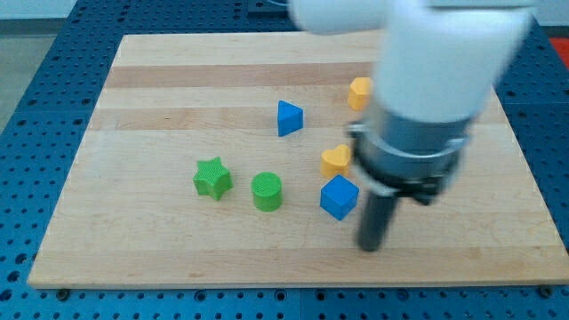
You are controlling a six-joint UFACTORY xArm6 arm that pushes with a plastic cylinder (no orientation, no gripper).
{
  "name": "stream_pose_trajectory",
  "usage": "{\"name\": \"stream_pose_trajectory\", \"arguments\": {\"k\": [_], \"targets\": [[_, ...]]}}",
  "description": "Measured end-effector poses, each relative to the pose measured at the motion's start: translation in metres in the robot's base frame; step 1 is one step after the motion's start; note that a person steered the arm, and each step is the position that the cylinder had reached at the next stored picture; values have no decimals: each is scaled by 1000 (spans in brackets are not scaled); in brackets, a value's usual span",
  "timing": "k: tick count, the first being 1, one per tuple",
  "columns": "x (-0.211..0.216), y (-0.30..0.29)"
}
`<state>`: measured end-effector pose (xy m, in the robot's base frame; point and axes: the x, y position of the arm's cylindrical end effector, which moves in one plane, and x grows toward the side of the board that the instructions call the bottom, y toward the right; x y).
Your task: Move the green star towards center
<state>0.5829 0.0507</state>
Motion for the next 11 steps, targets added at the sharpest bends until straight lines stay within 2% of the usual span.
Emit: {"name": "stream_pose_trajectory", "arguments": {"k": [1,2,3,5,7,8,9,11], "targets": [[-10,-108],[-38,-159],[-39,-159],[-86,-161],[-87,-161],[-87,-220],[-97,-253],[-114,-214]]}}
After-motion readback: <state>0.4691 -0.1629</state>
